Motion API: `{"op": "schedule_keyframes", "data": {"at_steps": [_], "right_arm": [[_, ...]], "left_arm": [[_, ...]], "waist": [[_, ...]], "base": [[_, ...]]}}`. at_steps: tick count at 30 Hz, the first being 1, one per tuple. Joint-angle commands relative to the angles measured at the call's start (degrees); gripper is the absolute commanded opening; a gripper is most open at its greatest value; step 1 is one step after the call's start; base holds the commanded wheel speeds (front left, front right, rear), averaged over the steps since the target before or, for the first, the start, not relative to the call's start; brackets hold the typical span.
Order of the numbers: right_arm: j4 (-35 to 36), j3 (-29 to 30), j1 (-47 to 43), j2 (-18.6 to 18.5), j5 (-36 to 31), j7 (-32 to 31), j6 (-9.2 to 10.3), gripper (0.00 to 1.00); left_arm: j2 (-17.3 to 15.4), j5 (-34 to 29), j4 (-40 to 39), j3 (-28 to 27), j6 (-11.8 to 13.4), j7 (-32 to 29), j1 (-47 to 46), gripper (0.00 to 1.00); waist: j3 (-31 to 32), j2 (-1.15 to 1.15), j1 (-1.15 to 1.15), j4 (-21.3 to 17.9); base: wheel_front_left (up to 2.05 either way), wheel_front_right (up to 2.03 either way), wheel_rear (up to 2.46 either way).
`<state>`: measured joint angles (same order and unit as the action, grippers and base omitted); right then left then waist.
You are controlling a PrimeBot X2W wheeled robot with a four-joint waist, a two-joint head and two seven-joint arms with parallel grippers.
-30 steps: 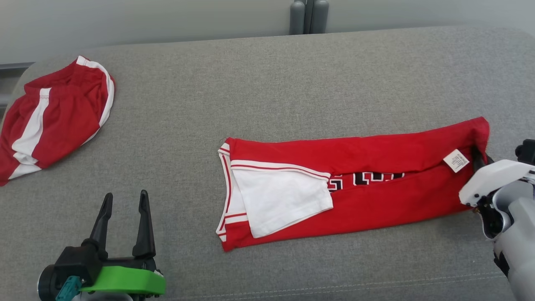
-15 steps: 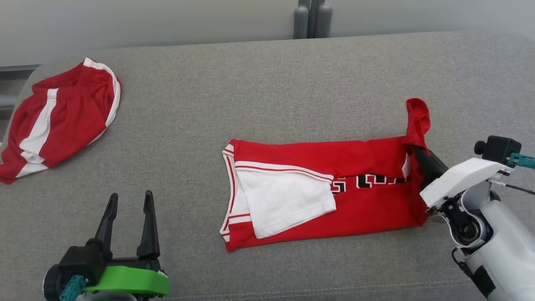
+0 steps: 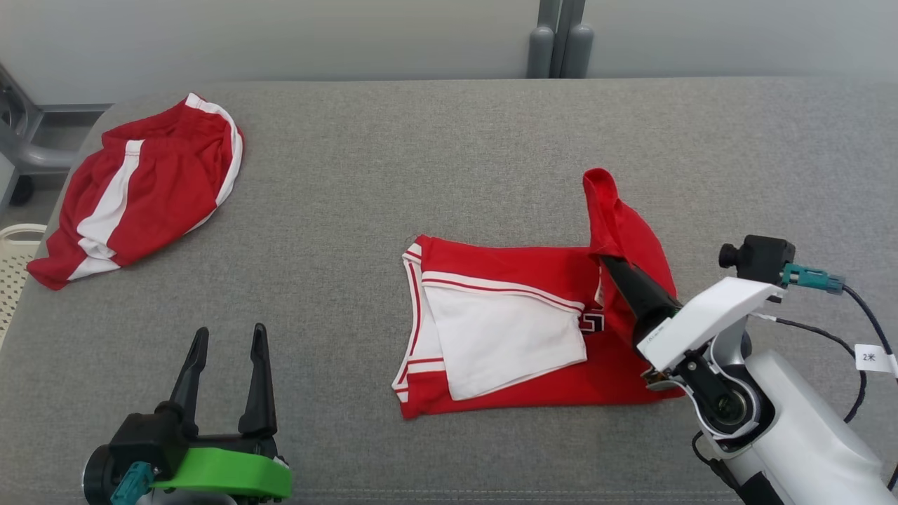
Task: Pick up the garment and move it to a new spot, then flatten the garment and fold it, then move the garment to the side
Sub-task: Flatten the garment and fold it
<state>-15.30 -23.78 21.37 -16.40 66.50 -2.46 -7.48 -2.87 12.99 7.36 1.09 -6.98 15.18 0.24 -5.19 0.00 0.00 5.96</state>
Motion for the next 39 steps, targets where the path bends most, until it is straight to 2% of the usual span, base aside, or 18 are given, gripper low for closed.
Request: {"op": "schedule_keyframes", "data": {"at_steps": [1,12,20,27,34,35,36,37,38,39], "right_arm": [[0.4,-0.37,0.28,0.59,0.0,-0.09,-0.02,0.0],[-3.21,-3.97,4.03,6.57,-2.84,0.6,-0.02,0.0],[-10.38,-6.37,7.56,10.86,-4.1,1.95,-0.03,0.0],[-18.86,-8.66,10.6,12.45,-5.45,4.72,-0.02,0.0],[-25.0,-11.41,12.74,13.12,-3.83,7.07,-0.02,0.0],[-25.68,-11.7,13.04,13.17,-3.46,7.3,-0.02,0.04],[-26.17,-12.05,13.32,13.23,-3.13,7.56,-0.02,0.41],[-26.37,-12.42,13.54,13.3,-2.82,7.97,-0.02,0.88],[-26.61,-12.79,13.74,13.33,-2.38,8.24,-0.02,1.0],[-26.67,-13.09,13.9,13.33,-1.94,8.49,-0.02,1.0]], "left_arm": [[-0.06,0.23,-0.03,0.15,0.23,-0.03,-0.68,1.0],[-0.06,0.98,0.35,2.07,0.53,-0.03,-1.78,1.0],[-0.05,1.56,0.81,4.16,0.83,-0.03,-3.23,1.0],[-0.05,2.17,1.65,5.96,0.89,-0.03,-4.75,1.0],[-0.05,2.66,2.23,6.91,0.93,-0.03,-5.36,1.0],[-0.05,2.68,2.31,6.96,0.95,-0.03,-5.38,1.0],[-0.05,2.66,2.37,6.95,1.0,-0.03,-5.35,1.0],[-0.05,2.64,2.4,6.89,1.04,-0.03,-5.28,1.0],[-0.05,2.58,2.41,6.79,1.08,-0.03,-5.16,1.0],[-0.05,2.5,2.43,6.68,1.05,-0.03,-5.02,1.0]], "waist": [[0.11,0.0,0.0,0.58],[-0.5,0.0,0.0,3.48],[-1.63,0.0,0.0,5.69],[-2.43,0.0,0.0,8.07],[-2.72,0.0,0.0,9.83],[-2.71,0.0,0.0,9.97],[-2.67,0.0,0.0,10.06],[-2.62,0.0,0.0,10.11],[-2.57,0.0,0.0,10.09],[-2.51,0.0,0.0,10.02]], "base": [[0.0,0.0,0.0],[0.0,0.0,0.0],[0.0,0.0,0.0],[0.0,0.0,0.0],[0.0,0.0,0.0],[0.0,0.0,0.0],[0.0,0.0,0.0],[0.0,0.0,0.0],[0.0,0.0,0.0],[0.0,0.0,0.0]]}}
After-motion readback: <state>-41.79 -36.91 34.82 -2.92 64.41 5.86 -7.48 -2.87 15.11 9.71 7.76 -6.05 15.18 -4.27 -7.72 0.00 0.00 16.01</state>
